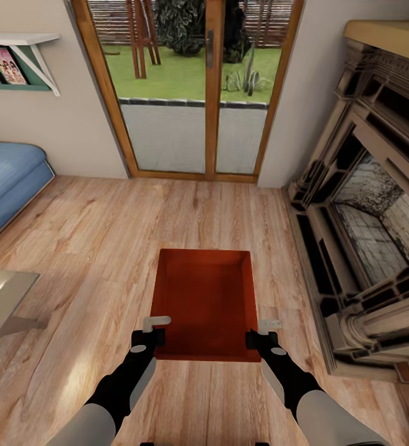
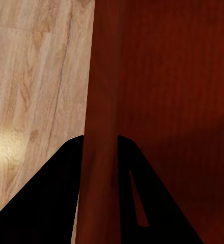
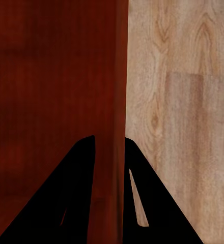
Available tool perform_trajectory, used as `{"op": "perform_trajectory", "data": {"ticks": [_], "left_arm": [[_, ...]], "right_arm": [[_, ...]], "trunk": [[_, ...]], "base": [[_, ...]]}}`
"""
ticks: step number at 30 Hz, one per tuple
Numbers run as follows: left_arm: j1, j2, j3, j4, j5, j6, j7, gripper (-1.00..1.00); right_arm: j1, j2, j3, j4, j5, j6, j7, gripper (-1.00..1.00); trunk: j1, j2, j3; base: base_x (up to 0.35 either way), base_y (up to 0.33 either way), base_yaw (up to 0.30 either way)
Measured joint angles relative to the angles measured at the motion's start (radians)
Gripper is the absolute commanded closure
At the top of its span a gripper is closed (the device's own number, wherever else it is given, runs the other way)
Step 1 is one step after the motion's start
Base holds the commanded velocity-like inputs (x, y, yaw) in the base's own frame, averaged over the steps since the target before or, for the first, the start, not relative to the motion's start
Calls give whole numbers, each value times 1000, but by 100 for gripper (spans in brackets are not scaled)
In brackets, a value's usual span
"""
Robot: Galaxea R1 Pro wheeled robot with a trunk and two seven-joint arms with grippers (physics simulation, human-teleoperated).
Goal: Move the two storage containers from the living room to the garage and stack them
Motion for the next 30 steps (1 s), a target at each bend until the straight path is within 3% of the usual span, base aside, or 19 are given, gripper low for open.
{"op": "perform_trajectory", "data": {"ticks": [30], "left_arm": [[0, 0, 1, 0, -1, 0, -2, 100]], "right_arm": [[0, 0, -1, 0, 1, 0, 0, 100]], "trunk": [[0, 0, 46]], "base": [[0, 0, 0]]}}
